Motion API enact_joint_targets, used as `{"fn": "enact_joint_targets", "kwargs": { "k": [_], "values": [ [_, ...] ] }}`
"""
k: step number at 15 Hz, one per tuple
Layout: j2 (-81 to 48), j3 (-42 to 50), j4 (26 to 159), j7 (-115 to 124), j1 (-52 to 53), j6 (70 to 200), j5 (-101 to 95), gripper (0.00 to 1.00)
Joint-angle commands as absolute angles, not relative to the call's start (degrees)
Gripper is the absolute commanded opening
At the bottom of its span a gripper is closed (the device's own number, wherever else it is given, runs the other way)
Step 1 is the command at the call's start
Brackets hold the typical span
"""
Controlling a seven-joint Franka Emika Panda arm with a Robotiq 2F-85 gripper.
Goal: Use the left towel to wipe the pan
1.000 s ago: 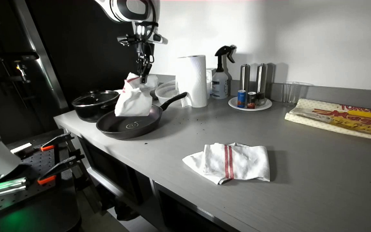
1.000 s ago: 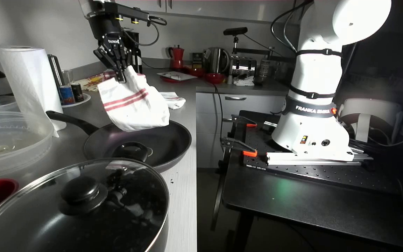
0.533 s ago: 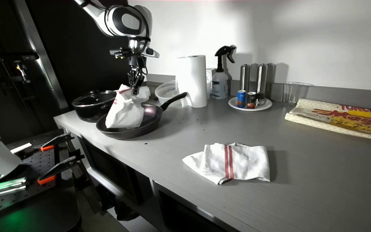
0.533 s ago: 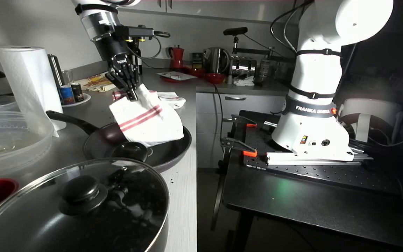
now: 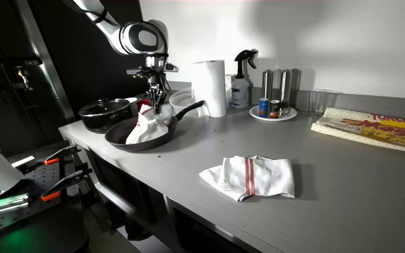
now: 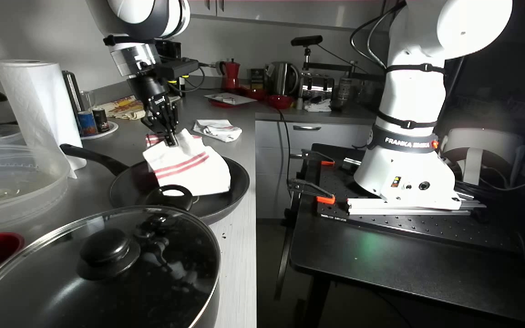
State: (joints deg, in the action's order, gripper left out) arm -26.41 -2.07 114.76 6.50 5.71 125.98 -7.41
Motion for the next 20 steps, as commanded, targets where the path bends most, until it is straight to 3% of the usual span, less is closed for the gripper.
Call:
{"fn": "enact_joint_targets", "kwargs": {
  "k": [1,7,20],
  "values": [
    [-28.4,0.1,115.9,3.4,5.4,130.5,-12.5,0.03],
    [-32.7,3.6,118.5,-0.9,4.0,136.5,-19.7,0.03],
    [-30.8,4.3,124.0,5.7,11.1,141.5,-36.7,0.03]
  ]
}}
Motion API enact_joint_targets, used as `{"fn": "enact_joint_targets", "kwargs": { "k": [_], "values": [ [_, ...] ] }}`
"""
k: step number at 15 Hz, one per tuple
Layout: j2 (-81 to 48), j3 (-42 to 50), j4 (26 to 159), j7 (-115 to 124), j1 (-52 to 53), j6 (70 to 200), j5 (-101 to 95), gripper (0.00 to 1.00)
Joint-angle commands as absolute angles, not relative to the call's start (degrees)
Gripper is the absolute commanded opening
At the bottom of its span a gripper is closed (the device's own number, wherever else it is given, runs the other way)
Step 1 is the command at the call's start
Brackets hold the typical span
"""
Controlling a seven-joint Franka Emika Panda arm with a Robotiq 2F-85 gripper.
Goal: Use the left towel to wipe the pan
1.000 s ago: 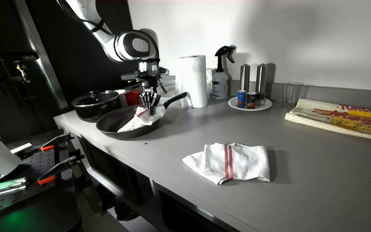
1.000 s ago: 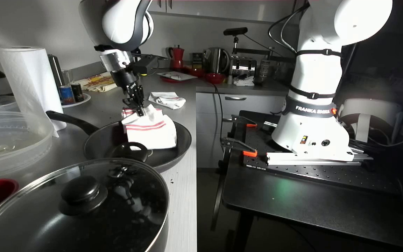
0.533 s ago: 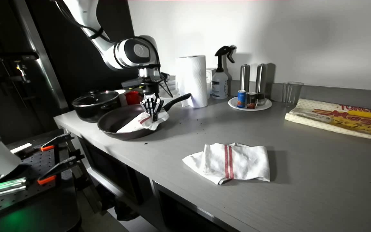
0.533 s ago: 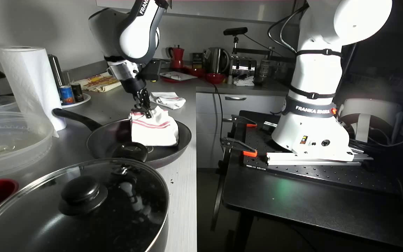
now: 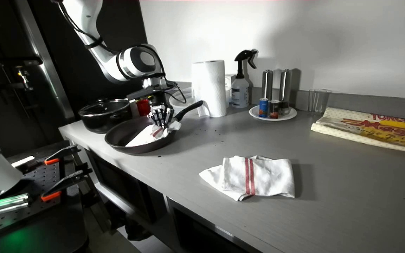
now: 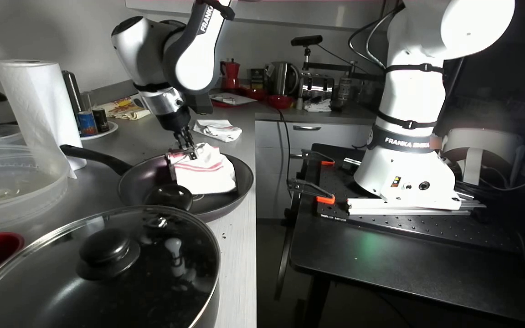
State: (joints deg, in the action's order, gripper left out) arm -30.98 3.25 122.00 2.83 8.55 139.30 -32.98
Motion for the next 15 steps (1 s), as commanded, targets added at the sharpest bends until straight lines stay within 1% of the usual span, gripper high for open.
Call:
{"fn": "enact_joint_targets", "kwargs": {
  "k": [1,9,15],
  "values": [
    [-31.1,4.2,124.3,6.6,11.6,141.6,-37.6,0.03],
    [-36.7,3.1,120.4,5.0,10.6,139.5,-36.3,0.03],
    [-35.2,1.5,123.1,4.3,11.3,140.5,-36.6,0.03]
  ]
}}
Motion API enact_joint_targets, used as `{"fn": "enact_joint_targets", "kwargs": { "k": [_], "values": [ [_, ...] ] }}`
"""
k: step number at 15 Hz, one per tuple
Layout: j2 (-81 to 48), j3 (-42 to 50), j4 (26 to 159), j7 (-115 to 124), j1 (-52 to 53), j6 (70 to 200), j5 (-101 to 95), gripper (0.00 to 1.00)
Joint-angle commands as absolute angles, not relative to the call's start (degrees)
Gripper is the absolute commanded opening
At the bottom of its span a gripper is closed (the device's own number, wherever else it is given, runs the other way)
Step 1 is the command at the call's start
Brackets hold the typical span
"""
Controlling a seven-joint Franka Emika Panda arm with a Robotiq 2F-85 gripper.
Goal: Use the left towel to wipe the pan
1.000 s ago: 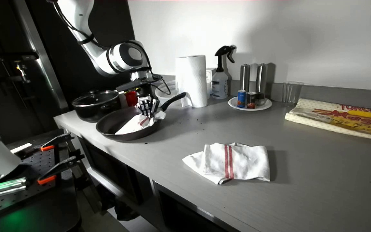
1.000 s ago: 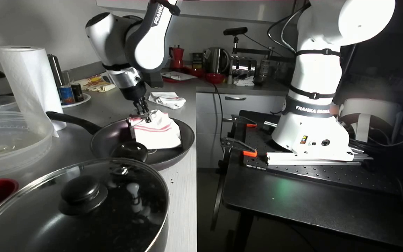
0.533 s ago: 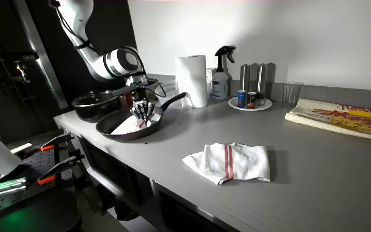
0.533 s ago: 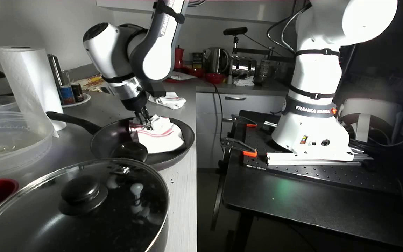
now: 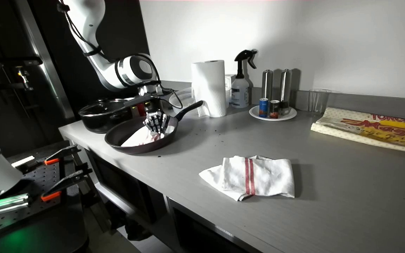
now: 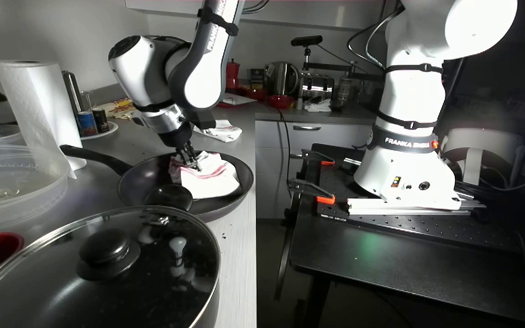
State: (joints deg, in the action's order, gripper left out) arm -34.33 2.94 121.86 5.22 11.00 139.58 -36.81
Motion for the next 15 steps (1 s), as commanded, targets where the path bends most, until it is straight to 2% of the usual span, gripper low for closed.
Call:
{"fn": "enact_joint_targets", "kwargs": {
  "k": [1,15],
  "values": [
    [-34.9,0.9,123.8,3.7,11.5,140.7,-36.6,0.03],
    [-33.8,-8.5,124.4,-7.0,13.0,137.5,-32.1,0.03]
  ]
}}
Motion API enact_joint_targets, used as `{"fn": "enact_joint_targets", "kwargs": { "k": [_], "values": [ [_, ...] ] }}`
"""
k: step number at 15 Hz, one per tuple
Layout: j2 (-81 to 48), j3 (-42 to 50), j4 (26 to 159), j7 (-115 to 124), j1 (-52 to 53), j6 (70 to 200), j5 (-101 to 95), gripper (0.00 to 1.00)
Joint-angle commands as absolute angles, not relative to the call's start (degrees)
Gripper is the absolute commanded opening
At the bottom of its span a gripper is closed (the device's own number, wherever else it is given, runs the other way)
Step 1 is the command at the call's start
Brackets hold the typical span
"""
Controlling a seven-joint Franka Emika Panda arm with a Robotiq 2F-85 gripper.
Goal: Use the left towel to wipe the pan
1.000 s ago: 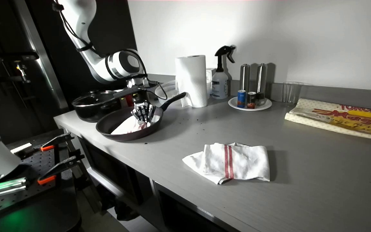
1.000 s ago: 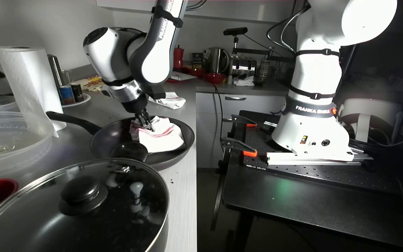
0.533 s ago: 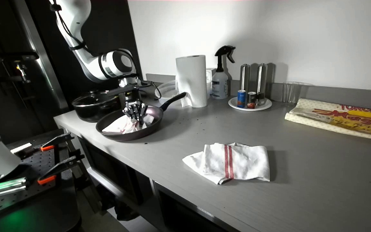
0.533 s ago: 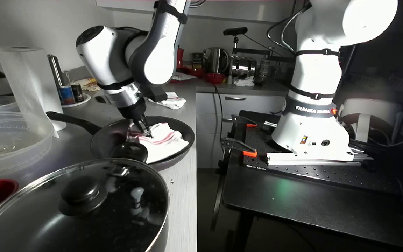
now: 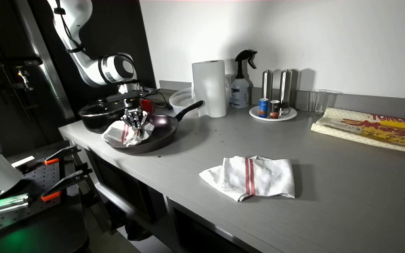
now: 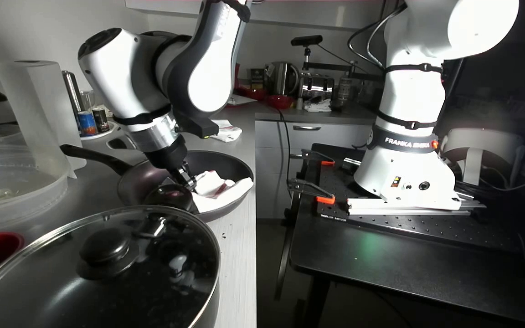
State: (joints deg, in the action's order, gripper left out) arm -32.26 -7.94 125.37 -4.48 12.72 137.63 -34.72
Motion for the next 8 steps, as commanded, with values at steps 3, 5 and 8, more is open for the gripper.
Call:
{"fn": "enact_joint_targets", "kwargs": {
  "k": [3,5,8],
  "values": [
    [-34.6,-7.2,121.5,-6.7,12.7,137.5,-31.5,0.03],
    [-35.3,-6.2,118.8,-6.9,11.8,137.2,-30.1,0.03],
    [-37.2,-4.0,115.9,-6.1,10.3,139.4,-28.2,0.03]
  ]
}}
